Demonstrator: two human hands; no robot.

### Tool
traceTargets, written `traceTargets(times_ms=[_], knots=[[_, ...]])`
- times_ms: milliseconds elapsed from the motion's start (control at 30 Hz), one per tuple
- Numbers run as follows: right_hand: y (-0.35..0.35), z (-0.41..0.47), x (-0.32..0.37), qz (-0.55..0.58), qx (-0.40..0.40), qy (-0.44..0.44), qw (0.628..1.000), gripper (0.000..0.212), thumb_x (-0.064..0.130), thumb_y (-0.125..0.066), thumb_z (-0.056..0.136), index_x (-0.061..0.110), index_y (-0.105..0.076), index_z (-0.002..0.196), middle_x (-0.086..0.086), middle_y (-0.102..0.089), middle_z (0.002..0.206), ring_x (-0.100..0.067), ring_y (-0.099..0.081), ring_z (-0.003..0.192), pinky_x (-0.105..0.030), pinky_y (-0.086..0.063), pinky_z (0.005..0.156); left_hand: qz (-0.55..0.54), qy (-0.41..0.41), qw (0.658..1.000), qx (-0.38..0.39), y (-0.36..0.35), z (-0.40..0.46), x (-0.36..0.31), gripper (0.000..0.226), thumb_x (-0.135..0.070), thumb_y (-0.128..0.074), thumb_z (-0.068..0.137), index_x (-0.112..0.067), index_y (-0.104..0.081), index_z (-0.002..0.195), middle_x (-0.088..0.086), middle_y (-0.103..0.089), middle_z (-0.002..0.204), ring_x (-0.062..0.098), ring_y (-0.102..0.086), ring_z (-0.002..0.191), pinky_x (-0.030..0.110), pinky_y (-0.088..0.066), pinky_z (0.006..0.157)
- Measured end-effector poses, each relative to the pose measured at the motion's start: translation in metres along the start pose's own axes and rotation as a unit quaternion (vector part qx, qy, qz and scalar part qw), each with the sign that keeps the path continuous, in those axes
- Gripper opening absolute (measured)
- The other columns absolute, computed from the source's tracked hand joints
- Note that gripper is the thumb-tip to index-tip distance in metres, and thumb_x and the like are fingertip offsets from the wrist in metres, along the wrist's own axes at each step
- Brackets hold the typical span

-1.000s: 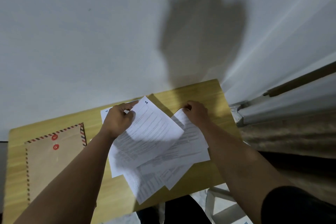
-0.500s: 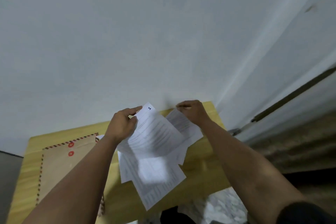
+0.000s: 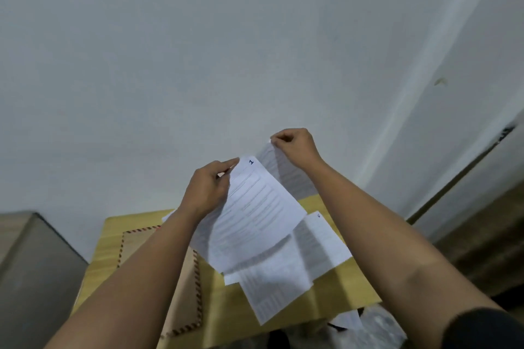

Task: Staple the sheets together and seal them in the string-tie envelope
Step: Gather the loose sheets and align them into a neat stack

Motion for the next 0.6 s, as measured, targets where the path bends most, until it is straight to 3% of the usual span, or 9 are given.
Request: traceTargets(times_ms=[133, 233, 300, 500, 600], knots=[[-0.014, -0.018, 0.038, 0.094, 0.069, -0.045, 0.992, 0.011, 0.016, -0.076, 0.091, 0.009, -0.082, 0.096, 0.006, -0.079, 0.093, -0.002, -0.071, 0.083, -0.023, -0.054, 0.081, -0.002, -0.029, 0.999, -0.031, 0.026, -0.008, -0.017, 0.035, -0.016, -0.061, 0.102, -0.036, -0.072, 0.129, -0.011, -0.074, 0.104, -0.002, -0.062, 0.074, 0.015, -0.048, 0.078], [-0.023, -0.033, 0.059, 0.137, 0.161, -0.084, 0.974, 0.013, 0.023, -0.074, 0.092, 0.014, -0.081, 0.099, -0.001, -0.080, 0.100, -0.014, -0.074, 0.089, -0.036, -0.057, 0.088, -0.003, -0.041, 0.998, -0.042, 0.041, -0.015, -0.024, 0.035, -0.016, -0.061, 0.102, -0.034, -0.072, 0.130, -0.014, -0.073, 0.107, -0.005, -0.064, 0.081, 0.015, -0.047, 0.080], [-0.029, -0.039, 0.070, 0.148, 0.195, -0.090, 0.965, 0.014, 0.024, -0.071, 0.094, 0.016, -0.080, 0.102, 0.001, -0.079, 0.100, -0.015, -0.073, 0.090, -0.037, -0.056, 0.092, 0.001, -0.047, 0.998, -0.049, 0.048, -0.019, -0.025, 0.034, -0.019, -0.061, 0.102, -0.036, -0.072, 0.130, -0.013, -0.074, 0.107, 0.000, -0.066, 0.088, 0.019, -0.050, 0.084], [-0.044, -0.050, 0.089, 0.145, 0.221, -0.091, 0.960, 0.015, 0.028, -0.066, 0.098, 0.021, -0.079, 0.102, -0.002, -0.078, 0.100, -0.016, -0.070, 0.090, -0.038, -0.053, 0.088, 0.023, -0.056, 0.997, -0.057, 0.062, -0.025, -0.025, 0.039, -0.017, -0.061, 0.101, -0.039, -0.069, 0.132, -0.016, -0.073, 0.110, 0.002, -0.068, 0.095, 0.023, -0.054, 0.087], [-0.048, -0.054, 0.095, 0.165, 0.234, -0.082, 0.955, 0.021, 0.028, -0.065, 0.100, 0.014, -0.078, 0.109, -0.004, -0.078, 0.104, -0.017, -0.070, 0.090, -0.035, -0.052, 0.086, 0.039, -0.051, 0.996, -0.061, 0.067, -0.025, -0.026, 0.037, -0.021, -0.061, 0.102, -0.039, -0.069, 0.133, -0.015, -0.073, 0.111, 0.004, -0.068, 0.095, 0.027, -0.056, 0.087]])
Point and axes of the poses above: each hand's wrist, its own z-axis towards the middle knuckle, its own y-axis out of the back of the hand, x = y × z, the point moved 3 cm from there along z, towards the middle knuckle
